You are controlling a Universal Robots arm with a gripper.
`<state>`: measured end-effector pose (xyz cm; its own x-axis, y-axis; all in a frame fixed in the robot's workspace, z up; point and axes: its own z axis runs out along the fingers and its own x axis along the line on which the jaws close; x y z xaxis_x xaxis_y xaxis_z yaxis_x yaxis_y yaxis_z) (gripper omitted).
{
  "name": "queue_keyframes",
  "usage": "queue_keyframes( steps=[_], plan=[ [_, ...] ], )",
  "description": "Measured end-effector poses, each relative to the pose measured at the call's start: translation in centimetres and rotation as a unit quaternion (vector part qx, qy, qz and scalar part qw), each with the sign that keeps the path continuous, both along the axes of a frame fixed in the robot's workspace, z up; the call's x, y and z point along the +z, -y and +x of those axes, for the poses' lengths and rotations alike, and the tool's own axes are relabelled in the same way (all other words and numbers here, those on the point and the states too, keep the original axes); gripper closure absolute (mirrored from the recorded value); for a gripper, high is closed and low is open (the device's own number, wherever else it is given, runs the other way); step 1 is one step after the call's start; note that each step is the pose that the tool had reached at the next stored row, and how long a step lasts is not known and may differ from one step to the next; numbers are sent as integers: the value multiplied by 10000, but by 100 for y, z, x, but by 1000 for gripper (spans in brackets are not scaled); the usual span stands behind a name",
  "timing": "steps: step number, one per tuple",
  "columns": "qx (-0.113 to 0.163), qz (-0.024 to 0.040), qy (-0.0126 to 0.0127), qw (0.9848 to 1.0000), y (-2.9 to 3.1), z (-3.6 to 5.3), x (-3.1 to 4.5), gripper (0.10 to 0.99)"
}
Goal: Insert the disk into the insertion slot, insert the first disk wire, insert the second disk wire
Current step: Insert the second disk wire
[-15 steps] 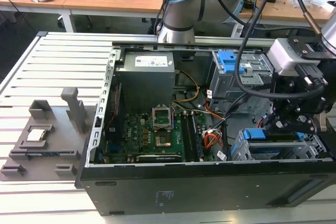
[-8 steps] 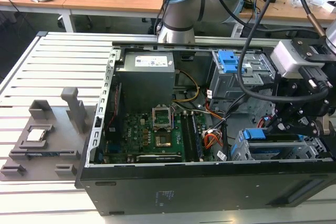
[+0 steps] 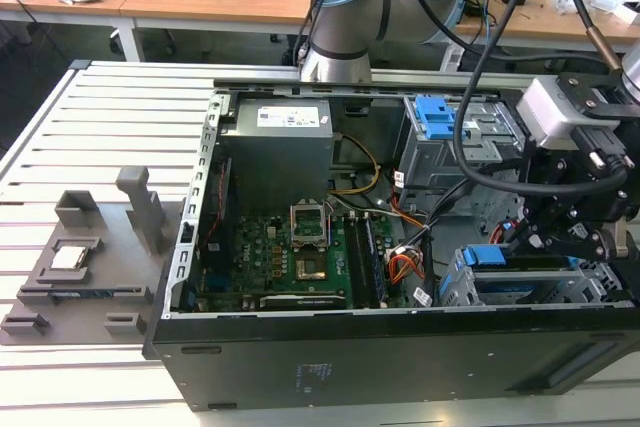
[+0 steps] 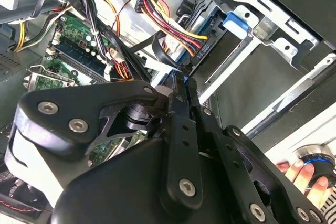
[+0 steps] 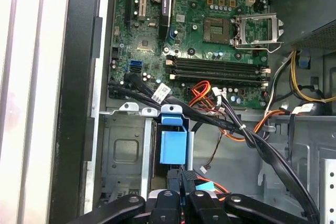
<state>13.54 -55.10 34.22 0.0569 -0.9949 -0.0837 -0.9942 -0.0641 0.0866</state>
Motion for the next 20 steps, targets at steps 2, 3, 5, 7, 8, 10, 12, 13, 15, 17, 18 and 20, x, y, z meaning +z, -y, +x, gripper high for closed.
queue_keyframes(
  steps=[2, 3, 5, 7, 8, 10, 12, 13, 15, 17, 18, 20],
  plan=[
    [0, 3, -17, 10000, 0, 13, -7, 945],
    [0, 4, -21, 10000, 0, 17, -9, 945],
    [0, 6, -33, 10000, 1, 31, -12, 945],
    [0, 12, -44, 10000, 1, 50, -17, 945],
    [0, 11, -51, 10000, 0, 62, -16, 945],
    [-1, 12, -59, 10000, -1, 70, -18, 945],
    [0, 11, -63, 10000, 1, 72, -22, 945],
    [0, 12, -64, 10000, 1, 73, -27, 945],
    [0, 12, -64, 10000, 3, 73, -37, 945],
    [0, 11, -64, 10000, 4, 74, -40, 945],
    [0, 12, -64, 10000, 4, 73, -41, 945],
    [0, 13, -63, 10000, 3, 74, -42, 945]
  ],
)
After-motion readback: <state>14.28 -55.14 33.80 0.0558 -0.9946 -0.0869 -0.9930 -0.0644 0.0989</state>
